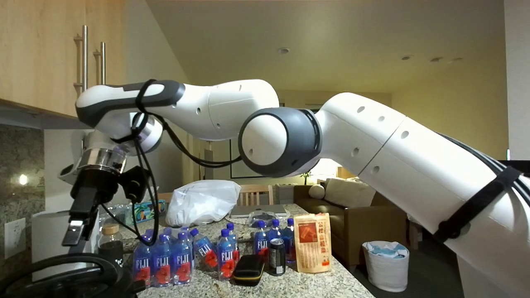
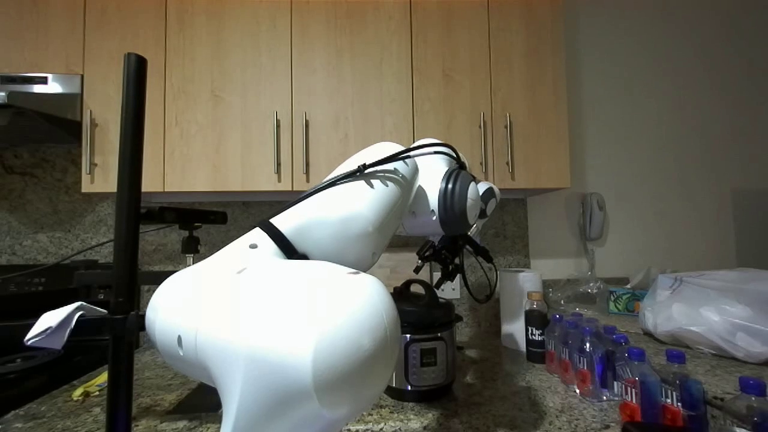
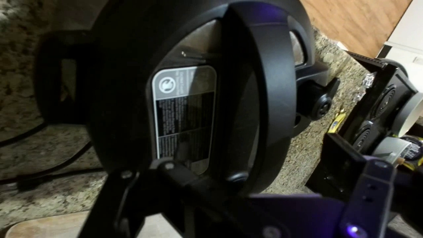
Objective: Pick up the lid from the countertop and put it on the pressure cooker.
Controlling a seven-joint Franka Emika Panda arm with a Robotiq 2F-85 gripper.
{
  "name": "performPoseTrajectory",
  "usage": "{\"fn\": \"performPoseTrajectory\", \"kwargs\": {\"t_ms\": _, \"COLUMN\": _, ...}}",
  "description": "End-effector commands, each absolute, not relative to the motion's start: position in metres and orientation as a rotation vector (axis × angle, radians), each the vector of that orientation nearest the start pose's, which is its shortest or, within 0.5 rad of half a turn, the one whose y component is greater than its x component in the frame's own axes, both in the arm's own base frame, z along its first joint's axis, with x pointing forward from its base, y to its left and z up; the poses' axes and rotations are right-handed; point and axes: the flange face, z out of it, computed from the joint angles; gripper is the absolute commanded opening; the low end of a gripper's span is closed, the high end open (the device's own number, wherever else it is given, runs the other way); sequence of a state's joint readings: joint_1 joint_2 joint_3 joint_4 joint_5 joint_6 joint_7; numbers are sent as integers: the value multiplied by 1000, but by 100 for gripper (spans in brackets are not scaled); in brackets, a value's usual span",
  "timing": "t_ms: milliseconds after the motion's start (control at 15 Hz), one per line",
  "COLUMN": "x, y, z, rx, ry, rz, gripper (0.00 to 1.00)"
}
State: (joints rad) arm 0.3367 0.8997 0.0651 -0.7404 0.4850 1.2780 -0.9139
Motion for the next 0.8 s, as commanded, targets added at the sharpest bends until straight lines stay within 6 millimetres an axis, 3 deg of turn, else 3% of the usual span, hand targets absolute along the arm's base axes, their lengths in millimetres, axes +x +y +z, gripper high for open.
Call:
{"fn": "performPoseTrajectory", "kwargs": {"t_ms": 0, "x": 672, "y": 301, "z": 434, "rx": -2076, "ry": -1532, "rz": 176, "gripper": 100}}
{"fn": "performPoseTrajectory", "kwargs": {"t_ms": 267, "x": 696, "y": 258, "z": 465, "rx": -2279, "ry": -1437, "rz": 12, "gripper": 100}}
{"fn": "performPoseTrajectory", "kwargs": {"t_ms": 533, "x": 714, "y": 187, "z": 497, "rx": -2482, "ry": -1324, "rz": -154, "gripper": 100}}
{"fn": "performPoseTrajectory", "kwargs": {"t_ms": 733, "x": 717, "y": 135, "z": 508, "rx": -2639, "ry": -1212, "rz": -241, "gripper": 100}}
